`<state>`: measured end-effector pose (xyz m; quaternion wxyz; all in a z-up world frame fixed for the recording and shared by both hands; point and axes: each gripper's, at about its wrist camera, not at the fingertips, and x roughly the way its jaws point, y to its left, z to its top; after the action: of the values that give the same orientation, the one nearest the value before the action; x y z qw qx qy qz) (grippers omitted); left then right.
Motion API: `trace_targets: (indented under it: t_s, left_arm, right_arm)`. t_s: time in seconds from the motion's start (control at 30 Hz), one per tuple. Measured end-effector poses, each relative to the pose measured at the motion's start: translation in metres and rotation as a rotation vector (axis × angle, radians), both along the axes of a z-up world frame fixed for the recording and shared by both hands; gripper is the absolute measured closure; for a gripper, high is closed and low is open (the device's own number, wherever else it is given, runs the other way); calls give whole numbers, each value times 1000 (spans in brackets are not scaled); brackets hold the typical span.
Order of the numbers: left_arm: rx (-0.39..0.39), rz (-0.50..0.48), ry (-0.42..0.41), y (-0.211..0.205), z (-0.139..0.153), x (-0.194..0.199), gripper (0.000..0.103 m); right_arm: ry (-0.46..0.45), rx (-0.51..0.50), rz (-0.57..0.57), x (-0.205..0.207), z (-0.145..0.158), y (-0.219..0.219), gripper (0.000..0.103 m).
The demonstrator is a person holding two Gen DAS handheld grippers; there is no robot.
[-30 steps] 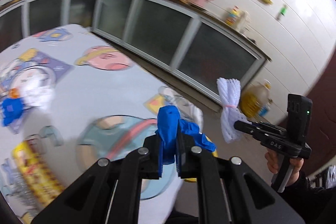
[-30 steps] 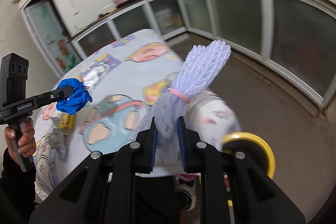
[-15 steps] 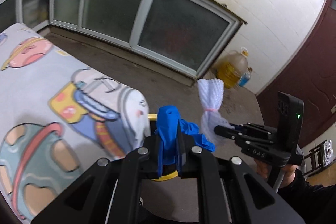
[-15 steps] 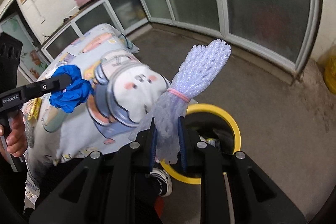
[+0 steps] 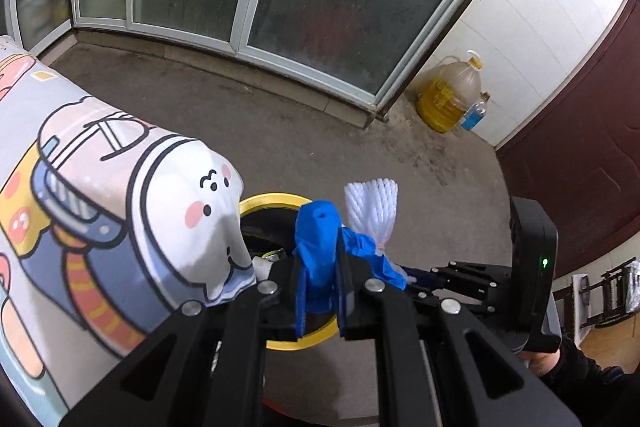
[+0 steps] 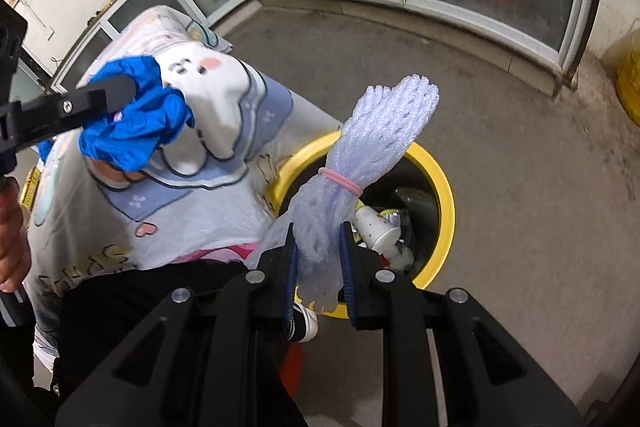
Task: Collect trash
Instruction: 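Carry the glove and mesh net over the yellow-rimmed bin with both tools, then open the left tool over the bin while the right tool opens to drop the net, then move both tools back over the table toward the remaining trash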
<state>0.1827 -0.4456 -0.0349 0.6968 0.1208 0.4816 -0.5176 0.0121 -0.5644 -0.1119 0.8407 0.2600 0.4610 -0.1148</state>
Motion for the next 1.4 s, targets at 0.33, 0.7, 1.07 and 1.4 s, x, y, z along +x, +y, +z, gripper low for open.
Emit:
trace_targets:
  t_s: [0.33,0.7,1.07,1.4]
  left_arm:
    - [-25,20,-64,-8,11,-5,16]
    - [-146,63,-26,37,58,-7,12]
    - [-262,216,-152,162,127,-5,8]
    - [-145,597,-340,367,144,36,8]
  right_arm:
    - [98,23,-60,-4,-33,-18,47]
    - [-4,31,-112,-45,9,-30,29]
    - [-203,-100,-1,-27,93,4,29]
    - [-332,-182,263,50,148,91,29]
